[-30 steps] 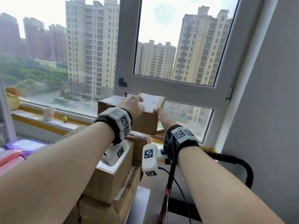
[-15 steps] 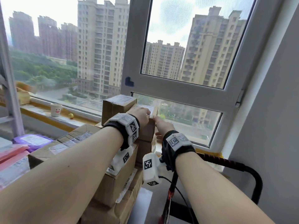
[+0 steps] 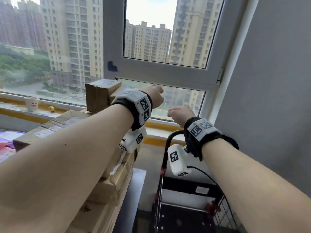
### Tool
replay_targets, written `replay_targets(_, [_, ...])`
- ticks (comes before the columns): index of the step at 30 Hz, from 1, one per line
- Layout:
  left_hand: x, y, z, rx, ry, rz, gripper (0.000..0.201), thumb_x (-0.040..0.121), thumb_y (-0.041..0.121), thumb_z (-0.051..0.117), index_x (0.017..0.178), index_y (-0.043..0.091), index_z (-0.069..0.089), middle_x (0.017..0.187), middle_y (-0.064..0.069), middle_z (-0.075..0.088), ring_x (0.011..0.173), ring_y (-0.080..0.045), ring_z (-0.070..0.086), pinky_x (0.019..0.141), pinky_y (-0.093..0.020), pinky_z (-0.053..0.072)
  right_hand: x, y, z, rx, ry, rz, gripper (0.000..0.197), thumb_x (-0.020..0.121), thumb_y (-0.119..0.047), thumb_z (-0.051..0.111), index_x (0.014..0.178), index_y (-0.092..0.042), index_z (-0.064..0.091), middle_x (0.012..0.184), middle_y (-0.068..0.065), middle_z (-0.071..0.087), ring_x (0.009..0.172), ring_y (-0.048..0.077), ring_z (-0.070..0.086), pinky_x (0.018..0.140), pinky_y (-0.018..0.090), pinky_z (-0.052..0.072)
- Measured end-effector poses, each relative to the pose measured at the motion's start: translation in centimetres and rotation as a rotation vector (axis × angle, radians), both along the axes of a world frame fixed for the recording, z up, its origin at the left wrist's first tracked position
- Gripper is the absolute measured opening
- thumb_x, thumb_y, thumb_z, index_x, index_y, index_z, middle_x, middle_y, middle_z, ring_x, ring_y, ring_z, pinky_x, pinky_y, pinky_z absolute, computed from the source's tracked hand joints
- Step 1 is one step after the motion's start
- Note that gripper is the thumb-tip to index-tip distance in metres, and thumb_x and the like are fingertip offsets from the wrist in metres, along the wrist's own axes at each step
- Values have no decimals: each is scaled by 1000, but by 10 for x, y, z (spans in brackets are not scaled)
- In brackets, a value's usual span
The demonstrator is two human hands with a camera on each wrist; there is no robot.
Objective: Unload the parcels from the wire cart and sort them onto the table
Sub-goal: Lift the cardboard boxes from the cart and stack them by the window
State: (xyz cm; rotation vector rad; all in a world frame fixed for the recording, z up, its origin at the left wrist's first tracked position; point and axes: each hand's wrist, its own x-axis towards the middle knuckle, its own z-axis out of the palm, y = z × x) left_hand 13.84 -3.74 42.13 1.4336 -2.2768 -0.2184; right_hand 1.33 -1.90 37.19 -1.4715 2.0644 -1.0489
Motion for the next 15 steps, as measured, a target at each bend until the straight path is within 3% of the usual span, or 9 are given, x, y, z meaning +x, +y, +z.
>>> replay_targets(2, [-17, 11, -13, -2, -23, -36, 42, 97, 21, 42, 139, 22, 44, 144, -2, 44, 128, -22, 45, 99, -27, 36, -18, 22, -11, 20, 56, -41, 23, 87, -14, 56, 104, -17, 71, 104, -2, 66, 103, 19, 58, 86, 24, 45])
replay_targets(6, [-54, 42, -64, 71, -37, -152, 42, 95, 20, 47, 137, 20, 46, 139, -5, 48, 123, -23, 49, 91, -26, 38, -53, 75, -45, 100, 191, -139, 24, 85, -14, 56, 100, -21, 73, 115, 1, 67, 109, 23, 59, 94, 28, 47])
replay_targets(8, [-71, 60, -98, 128, -59, -216, 40, 93, 19, 49, 134, 18, 51, 134, -6, 53, 119, -24, 51, 89, -27, 40, -68, 104, -75, 192, 257, -175, 22, 85, -15, 54, 96, -22, 72, 119, 1, 66, 111, 24, 58, 94, 28, 47])
replay_targets(11, [-94, 84, -155, 252, -98, -277, 40, 89, 22, 54, 129, 17, 55, 129, -7, 56, 115, -26, 55, 96, -31, 44, -89, 145, -131, 331, 250, -193, 26, 86, -15, 57, 106, -18, 72, 125, 0, 63, 118, 23, 56, 101, 27, 43])
replay_targets(15, [-120, 105, -220, 396, -174, -352, 44, 92, 25, 53, 136, 20, 48, 138, -7, 49, 125, -27, 48, 102, -33, 40, -122, 183, -195, 456, 140, -252, 20, 85, -18, 60, 99, -24, 73, 118, -3, 67, 116, 19, 57, 88, 18, 39])
